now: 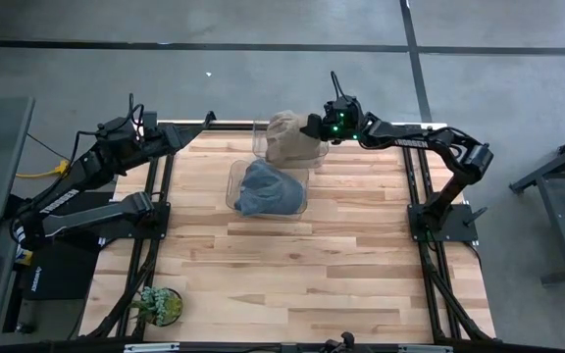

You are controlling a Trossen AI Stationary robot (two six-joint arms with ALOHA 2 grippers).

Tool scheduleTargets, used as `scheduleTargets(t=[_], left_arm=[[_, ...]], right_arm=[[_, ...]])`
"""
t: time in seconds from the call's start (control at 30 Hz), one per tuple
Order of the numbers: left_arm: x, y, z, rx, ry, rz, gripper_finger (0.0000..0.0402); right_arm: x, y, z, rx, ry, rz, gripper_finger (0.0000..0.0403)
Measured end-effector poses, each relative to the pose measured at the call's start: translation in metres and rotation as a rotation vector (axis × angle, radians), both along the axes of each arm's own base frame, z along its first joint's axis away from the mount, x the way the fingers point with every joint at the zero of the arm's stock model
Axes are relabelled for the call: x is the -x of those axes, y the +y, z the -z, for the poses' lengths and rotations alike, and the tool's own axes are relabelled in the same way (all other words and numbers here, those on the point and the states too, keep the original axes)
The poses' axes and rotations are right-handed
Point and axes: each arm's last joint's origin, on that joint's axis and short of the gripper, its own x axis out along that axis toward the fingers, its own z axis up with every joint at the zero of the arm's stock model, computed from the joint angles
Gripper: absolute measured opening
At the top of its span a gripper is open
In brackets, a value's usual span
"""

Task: Pick & Place hat
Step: Put the brown cap into the top transparent bin

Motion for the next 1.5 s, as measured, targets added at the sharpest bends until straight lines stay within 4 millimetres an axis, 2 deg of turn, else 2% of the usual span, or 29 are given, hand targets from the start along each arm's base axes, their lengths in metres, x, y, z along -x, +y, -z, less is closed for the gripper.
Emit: scheduleTargets(t=[0.23, 0.57, 0.7, 1.13, 1.37, 1.5], left_arm=[[0.000, 0.000, 0.000, 0.000, 0.000, 0.000, 0.0261], [0.000, 0.000, 0.000, 0.000, 0.001, 0.000, 0.0261], [0.000, 0.000, 0.000, 0.000, 0.000, 0.000, 0.0261], [0.000, 0.000, 0.000, 0.000, 0.000, 0.000, 0.0261], [0.000, 0.000, 0.000, 0.001, 0.002, 0.000, 0.0261], [0.000, 0.000, 0.001, 0.005, 0.007, 0.000, 0.0261]], right_arm=[[0.000, 0.000, 0.001, 0.010, 0.016, 0.003, 0.0105], [0.005, -0.003, 0.003, -0.016, 0.031, -0.023, 0.0217], [0.005, -0.003, 0.004, -0.014, 0.033, -0.050, 0.0243], [0.016, -0.006, 0.013, -0.088, 0.118, -0.072, 0.0250], [0.024, -0.010, 0.013, -0.129, 0.119, -0.091, 0.0250], [0.035, -0.010, 0.005, -0.122, 0.147, -0.083, 0.0250]])
